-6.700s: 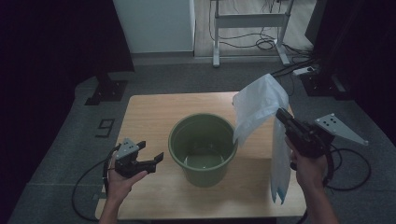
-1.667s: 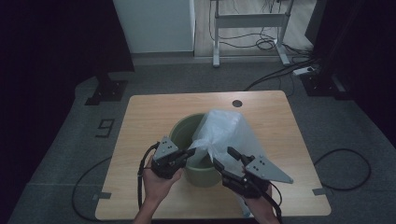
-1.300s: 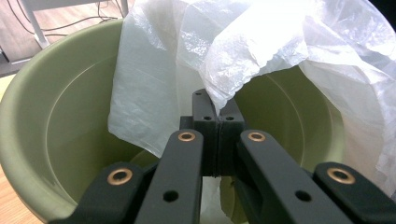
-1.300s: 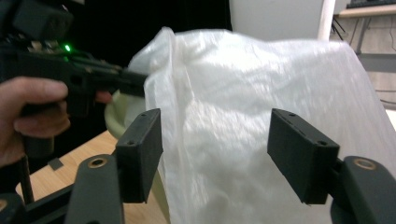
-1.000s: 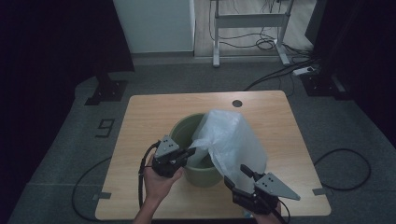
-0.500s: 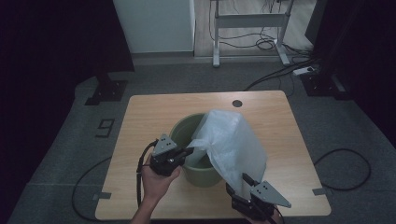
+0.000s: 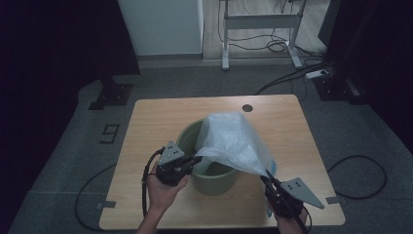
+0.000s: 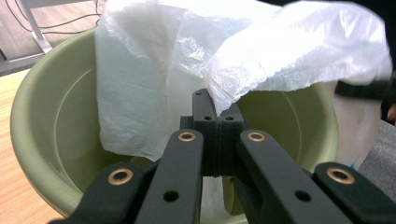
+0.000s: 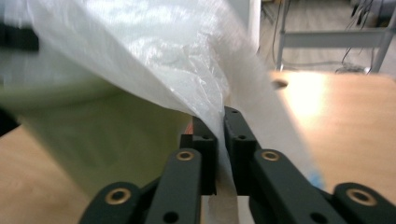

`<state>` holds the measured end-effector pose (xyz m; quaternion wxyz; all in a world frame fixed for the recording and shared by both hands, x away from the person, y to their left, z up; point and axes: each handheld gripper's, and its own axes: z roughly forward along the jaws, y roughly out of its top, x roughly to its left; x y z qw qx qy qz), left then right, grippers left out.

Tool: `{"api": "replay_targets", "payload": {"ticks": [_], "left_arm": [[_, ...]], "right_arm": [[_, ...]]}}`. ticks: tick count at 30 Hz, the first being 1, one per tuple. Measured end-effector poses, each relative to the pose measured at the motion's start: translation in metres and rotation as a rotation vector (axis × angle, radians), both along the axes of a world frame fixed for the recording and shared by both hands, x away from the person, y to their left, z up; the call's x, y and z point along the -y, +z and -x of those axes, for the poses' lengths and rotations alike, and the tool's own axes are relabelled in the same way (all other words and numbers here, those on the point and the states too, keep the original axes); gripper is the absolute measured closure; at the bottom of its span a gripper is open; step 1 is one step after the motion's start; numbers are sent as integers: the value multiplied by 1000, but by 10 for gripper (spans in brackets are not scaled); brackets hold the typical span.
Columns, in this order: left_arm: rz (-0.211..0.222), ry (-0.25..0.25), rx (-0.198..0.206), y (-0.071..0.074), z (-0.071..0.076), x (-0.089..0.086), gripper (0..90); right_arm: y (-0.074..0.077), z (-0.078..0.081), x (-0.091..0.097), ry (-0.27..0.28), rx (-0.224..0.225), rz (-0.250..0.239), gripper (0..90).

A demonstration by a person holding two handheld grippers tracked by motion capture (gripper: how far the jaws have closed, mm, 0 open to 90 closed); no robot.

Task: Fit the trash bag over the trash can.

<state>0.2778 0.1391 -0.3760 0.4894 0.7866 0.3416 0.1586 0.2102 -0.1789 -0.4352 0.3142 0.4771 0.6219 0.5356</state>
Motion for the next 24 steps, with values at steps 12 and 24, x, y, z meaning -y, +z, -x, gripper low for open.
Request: {"api": "replay_targets", "payload": {"ticks": [12,24], "left_arm": [[5,-48,-6,-1,4,2,875],[13,-6,45,8,12,0,382]], "right_arm": [[78,-11,-2,15,185,-19,883],[96,-16,-22,64,207,0,872]]}}
